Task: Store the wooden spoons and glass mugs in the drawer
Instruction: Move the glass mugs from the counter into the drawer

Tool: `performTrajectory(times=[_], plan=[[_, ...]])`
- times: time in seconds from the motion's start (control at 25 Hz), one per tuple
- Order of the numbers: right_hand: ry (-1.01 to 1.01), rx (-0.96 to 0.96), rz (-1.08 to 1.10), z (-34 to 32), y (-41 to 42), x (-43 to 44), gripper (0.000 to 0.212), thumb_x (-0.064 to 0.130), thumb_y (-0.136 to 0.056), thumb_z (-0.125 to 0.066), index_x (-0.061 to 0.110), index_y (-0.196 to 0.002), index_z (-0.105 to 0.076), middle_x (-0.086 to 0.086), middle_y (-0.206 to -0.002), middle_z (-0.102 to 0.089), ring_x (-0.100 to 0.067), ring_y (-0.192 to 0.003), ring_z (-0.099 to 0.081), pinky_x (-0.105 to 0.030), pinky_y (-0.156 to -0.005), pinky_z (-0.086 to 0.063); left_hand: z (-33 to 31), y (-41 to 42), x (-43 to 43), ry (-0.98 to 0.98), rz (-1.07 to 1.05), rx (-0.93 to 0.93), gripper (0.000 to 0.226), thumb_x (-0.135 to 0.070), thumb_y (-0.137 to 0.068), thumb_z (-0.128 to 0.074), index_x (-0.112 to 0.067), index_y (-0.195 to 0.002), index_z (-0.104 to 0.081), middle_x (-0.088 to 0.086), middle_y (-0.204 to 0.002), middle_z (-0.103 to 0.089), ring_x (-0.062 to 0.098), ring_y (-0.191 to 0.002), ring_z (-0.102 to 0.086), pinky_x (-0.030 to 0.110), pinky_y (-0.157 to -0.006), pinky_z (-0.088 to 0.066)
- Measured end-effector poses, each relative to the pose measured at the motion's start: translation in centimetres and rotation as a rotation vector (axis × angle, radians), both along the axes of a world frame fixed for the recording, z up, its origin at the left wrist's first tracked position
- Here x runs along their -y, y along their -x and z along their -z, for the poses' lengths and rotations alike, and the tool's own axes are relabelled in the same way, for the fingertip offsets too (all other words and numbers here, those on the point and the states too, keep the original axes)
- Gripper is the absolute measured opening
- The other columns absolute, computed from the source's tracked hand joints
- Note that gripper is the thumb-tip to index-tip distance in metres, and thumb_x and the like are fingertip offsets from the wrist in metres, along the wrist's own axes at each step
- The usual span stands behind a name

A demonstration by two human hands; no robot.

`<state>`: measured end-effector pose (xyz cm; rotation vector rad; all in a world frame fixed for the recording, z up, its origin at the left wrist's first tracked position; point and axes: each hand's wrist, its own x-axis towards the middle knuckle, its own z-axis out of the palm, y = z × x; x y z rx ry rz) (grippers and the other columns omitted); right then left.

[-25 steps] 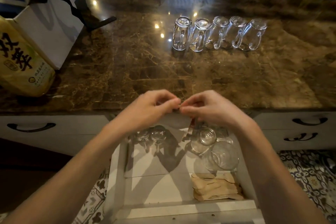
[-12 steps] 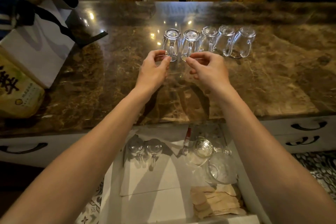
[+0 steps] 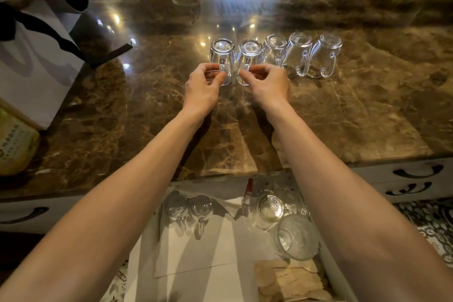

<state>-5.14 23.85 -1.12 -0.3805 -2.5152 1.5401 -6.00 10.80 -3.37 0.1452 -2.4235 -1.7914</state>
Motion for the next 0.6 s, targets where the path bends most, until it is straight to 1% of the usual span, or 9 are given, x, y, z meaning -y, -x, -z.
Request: performTrajectory(times=[0.08,0.16,0.24,0.36,0.44,0.6], plan=[[-0.017,0.009,-0.005,0.2,0.5,0.1,0.032,0.036,-0.081,-0.071,0.015,-0.105,-0.069,0.002,-0.098,-0.072,-0.011,-0.093,-0.064,-0.031,-0.088,-0.051,0.0,0.3,0.0,0.069,-0.011,-0.03,0.03,-0.023,-0.088,-0.063,-0.011,-0.115,-0.06,0.001,-0.104,-0.066,0.007,-0.092,-0.062,0.023,-0.084,-0.053],[-0.033,0.017,-0.016,0.3,0.8,0.3,0.028,0.033,-0.082,-0.071,0.015,-0.103,-0.069,0.002,-0.097,-0.071,-0.012,-0.093,-0.064,-0.033,-0.089,-0.051,0.0,0.3,0.1,0.116,-0.007,-0.054,0.029,-0.023,-0.087,-0.064,-0.012,-0.113,-0.062,-0.002,-0.1,-0.066,0.003,-0.088,-0.061,0.018,-0.08,-0.051],[-0.054,0.014,-0.023,0.5,1.1,0.5,0.021,0.029,-0.082,-0.071,0.016,-0.099,-0.07,0.002,-0.094,-0.071,-0.012,-0.091,-0.065,-0.035,-0.089,-0.052,0.0,0.4,0.2,0.13,0.004,-0.072,0.026,-0.022,-0.087,-0.065,-0.012,-0.111,-0.061,-0.004,-0.096,-0.064,0.004,-0.087,-0.061,0.019,-0.081,-0.052],[-0.116,0.009,-0.027,0.7,1.3,0.7,0.013,0.026,-0.082,-0.071,0.019,-0.093,-0.071,0.002,-0.091,-0.072,-0.013,-0.089,-0.066,-0.037,-0.087,-0.053,-0.1,0.3,0.1,0.126,0.015,-0.085,0.025,-0.017,-0.087,-0.064,-0.01,-0.111,-0.06,-0.003,-0.097,-0.063,0.005,-0.09,-0.061,0.021,-0.084,-0.052],[-0.157,0.018,-0.041,0.6,1.3,0.7,0.013,0.027,-0.083,-0.069,0.02,-0.094,-0.071,0.002,-0.093,-0.072,-0.015,-0.091,-0.066,-0.039,-0.088,-0.052,0.0,0.2,0.0,0.11,0.024,-0.082,0.025,-0.014,-0.087,-0.063,-0.009,-0.112,-0.059,-0.002,-0.099,-0.063,0.006,-0.092,-0.06,0.023,-0.086,-0.052],[-0.197,0.003,-0.061,0.6,0.9,0.6,0.016,0.026,-0.085,-0.068,0.018,-0.099,-0.071,0.001,-0.098,-0.072,-0.015,-0.093,-0.064,-0.04,-0.09,-0.051,-0.1,-0.1,0.4,0.093,0.058,-0.066,0.025,-0.012,-0.088,-0.062,-0.009,-0.112,-0.059,0.001,-0.103,-0.064,0.01,-0.096,-0.061,0.027,-0.088,-0.052]])
